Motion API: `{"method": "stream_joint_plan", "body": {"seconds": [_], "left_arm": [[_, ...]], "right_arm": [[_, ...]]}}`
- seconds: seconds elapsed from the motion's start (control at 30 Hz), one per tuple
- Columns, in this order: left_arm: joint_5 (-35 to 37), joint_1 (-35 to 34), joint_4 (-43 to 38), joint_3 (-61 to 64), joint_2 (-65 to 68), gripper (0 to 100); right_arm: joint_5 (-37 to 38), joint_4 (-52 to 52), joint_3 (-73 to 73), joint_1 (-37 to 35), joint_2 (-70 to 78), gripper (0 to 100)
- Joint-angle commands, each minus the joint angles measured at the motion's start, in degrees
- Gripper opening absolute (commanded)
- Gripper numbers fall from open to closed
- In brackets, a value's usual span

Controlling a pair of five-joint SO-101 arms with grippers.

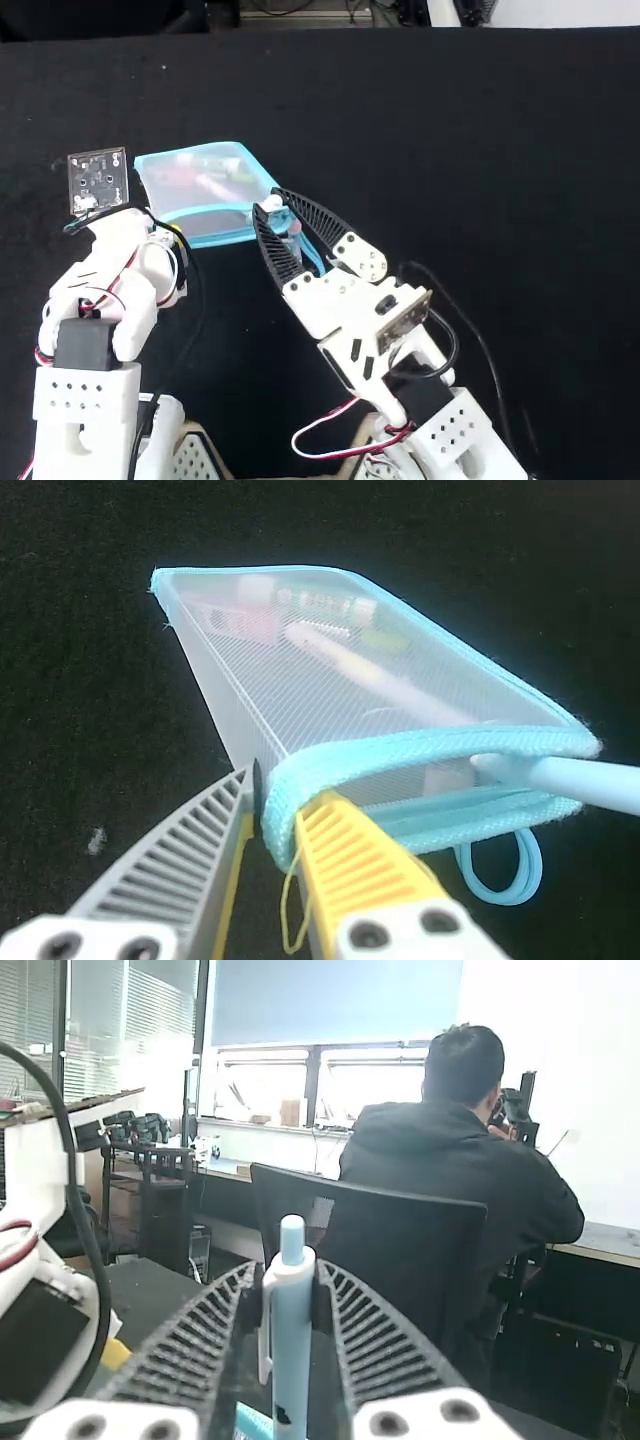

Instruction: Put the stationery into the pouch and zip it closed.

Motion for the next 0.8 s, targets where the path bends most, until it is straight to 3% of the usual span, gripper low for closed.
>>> {"method": "stream_joint_plan", "body": {"seconds": [0.0, 0.6, 0.77], "left_arm": [[0.26, -0.31, 0.09, -0.84, -0.88, 3], [0.26, -0.31, 0.09, -0.84, -0.88, 3], [0.26, -0.31, 0.09, -0.84, -0.88, 3]], "right_arm": [[0.09, -1.14, -4.62, -0.26, -0.66, 1.1], [0.09, -1.05, 9.27, -0.26, -1.27, 1.1], [0.0, -0.97, 7.6, -5.71, -0.75, 1.1]]}}
